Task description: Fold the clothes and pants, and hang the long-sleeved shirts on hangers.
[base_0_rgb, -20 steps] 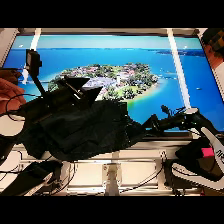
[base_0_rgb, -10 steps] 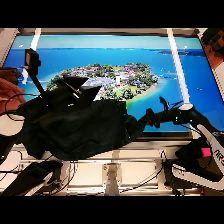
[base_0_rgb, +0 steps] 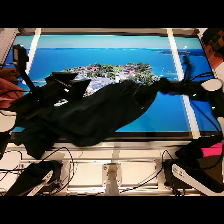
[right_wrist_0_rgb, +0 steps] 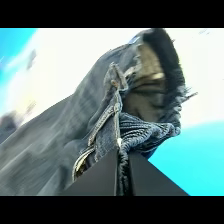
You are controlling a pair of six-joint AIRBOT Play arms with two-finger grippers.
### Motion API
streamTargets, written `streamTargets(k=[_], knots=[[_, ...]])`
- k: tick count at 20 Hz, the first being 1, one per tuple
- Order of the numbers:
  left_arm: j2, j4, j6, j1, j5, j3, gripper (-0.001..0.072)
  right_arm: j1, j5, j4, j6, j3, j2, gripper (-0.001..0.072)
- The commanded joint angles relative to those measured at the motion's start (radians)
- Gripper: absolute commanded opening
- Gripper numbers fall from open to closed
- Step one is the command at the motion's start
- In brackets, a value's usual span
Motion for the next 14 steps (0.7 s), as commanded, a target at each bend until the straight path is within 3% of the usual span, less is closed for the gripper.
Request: streamTargets(k=[1, 4, 7, 11, 14], knots=[[0.02, -0.001, 0.0, 0.094, -0.109, 0.0, 0.0693, -0.104, -0.099, -0.354, 0.216, 0.056, 0.078, 0.0038], [0.033, 0.0, 0.0, 0.192, -0.218, 0.0, 0.0692, -0.246, -0.057, -0.542, 0.32, 0.056, 0.126, 0.0038], [0.033, 0.019, -0.002, 0.293, -0.34, 0.0, 0.0693, -0.383, 0.022, -0.604, 0.319, 0.056, 0.14, 0.0038], [0.033, 0.16, -0.112, 0.416, -0.491, 0.0, 0.0693, -0.506, 0.083, -0.705, 0.319, 0.056, 0.14, 0.0038], [0.033, 0.27, -0.134, 0.486, -0.582, 0.0, 0.0693, -0.563, 0.081, -0.763, 0.306, 0.056, 0.139, 0.0038]])
